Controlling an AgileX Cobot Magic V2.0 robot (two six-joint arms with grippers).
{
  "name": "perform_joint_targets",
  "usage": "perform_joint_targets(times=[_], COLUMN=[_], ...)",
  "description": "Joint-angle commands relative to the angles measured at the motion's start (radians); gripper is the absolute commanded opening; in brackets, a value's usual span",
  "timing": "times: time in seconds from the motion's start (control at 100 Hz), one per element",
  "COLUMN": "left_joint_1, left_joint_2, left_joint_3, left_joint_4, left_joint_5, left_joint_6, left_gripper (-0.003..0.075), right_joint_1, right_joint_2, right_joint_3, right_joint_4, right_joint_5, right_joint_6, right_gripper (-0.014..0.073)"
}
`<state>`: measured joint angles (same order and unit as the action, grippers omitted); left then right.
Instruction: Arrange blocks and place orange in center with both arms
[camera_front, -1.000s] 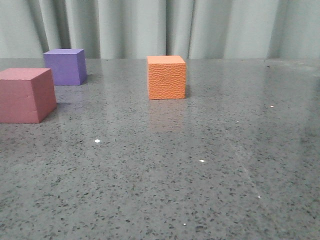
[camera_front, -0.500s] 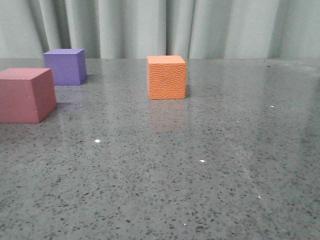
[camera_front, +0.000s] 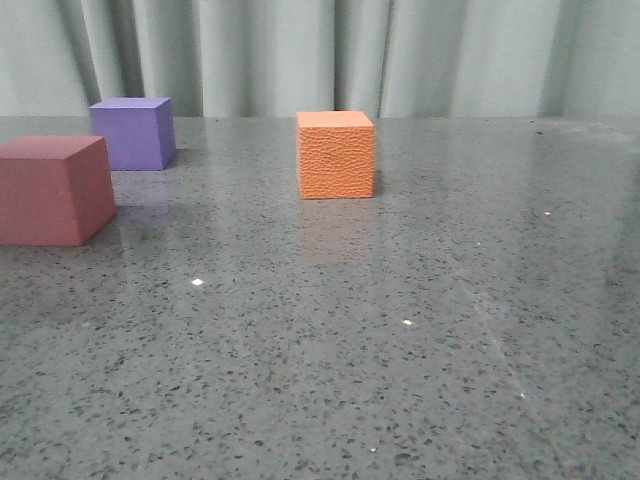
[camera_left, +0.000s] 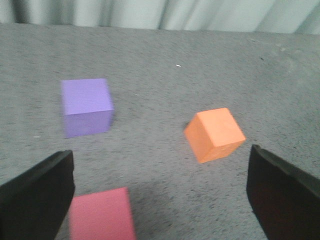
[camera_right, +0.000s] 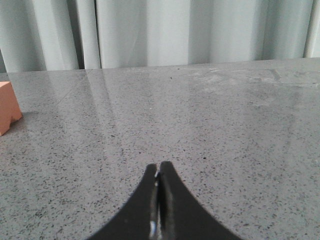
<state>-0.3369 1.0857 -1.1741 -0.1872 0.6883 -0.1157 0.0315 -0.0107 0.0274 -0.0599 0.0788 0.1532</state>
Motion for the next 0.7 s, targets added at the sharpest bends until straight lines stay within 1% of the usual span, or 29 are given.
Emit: perform_joint_targets(times=[0.0,0.13,0.19,0.29,0.38,0.51,0.59,0.69], left_joint_1=[-0.121,-0.279,-0.328,-0.389,-0.411,-0.416,-0.422,-0.426], left_joint_2=[0.072,0.233,0.304,0.437,0.536,0.650,0.691,0.708], left_joint_3=[-0.068,-0.171,-0.234,-0.344,-0.445,-0.570,-0.602,-0.607], left_joint_4=[0.148,0.458,0.552,0.658,0.702,0.709,0.690,0.688], left_joint_5=[-0.125,-0.118,-0.090,-0.040,0.024,0.120,0.120,0.071], left_joint_6=[-0.201,-0.503,-0.622,-0.732,-0.766,-0.776,-0.776,-0.776], left_gripper=[0.0662,0.0662,0.0662,0.0662,0.0662,0.0662,0.0662,0.0662], right_joint_1=[-0.006,-0.006,-0.006,-0.006,-0.006,-0.006,-0.006,-0.006], right_joint_2=[-0.021,-0.021,-0.021,-0.021,-0.021,-0.021,-0.021,-0.021], right_joint_3=[-0.013,-0.013,-0.013,-0.013,-0.013,-0.013,-0.013,-0.013], right_joint_4=[0.002,0.002,0.002,0.002,0.002,0.002,0.002,0.002], right_joint_5=[-0.090,-0.090,-0.090,-0.090,-0.090,-0.090,-0.090,-0.090], right_joint_6=[-0.009,-0.009,-0.009,-0.009,-0.009,-0.009,-0.009,-0.009], right_gripper=[-0.0067,-0.0067,-0.0067,-0.0067,-0.0067,-0.0067,-0.0067,-0.0067])
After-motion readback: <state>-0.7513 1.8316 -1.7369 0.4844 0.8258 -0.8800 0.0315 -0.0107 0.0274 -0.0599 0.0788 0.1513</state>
